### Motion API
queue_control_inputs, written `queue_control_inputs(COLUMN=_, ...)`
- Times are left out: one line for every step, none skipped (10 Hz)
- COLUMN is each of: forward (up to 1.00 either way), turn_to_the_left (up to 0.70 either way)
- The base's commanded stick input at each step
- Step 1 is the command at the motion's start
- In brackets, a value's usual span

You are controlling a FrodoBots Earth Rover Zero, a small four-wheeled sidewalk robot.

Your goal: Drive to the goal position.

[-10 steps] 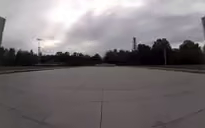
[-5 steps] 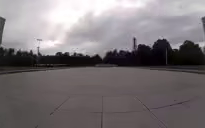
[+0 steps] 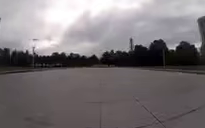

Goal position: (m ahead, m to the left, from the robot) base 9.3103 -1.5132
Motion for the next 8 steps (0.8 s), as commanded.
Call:
queue_control_inputs(forward=0.7, turn_to_the_left=0.0)
queue_control_inputs(forward=0.7, turn_to_the_left=0.0)
queue_control_inputs(forward=0.7, turn_to_the_left=0.0)
queue_control_inputs(forward=0.7, turn_to_the_left=0.0)
queue_control_inputs(forward=0.7, turn_to_the_left=0.0)
queue_control_inputs(forward=0.7, turn_to_the_left=0.0)
queue_control_inputs(forward=0.7, turn_to_the_left=0.0)
queue_control_inputs(forward=0.7, turn_to_the_left=0.0)
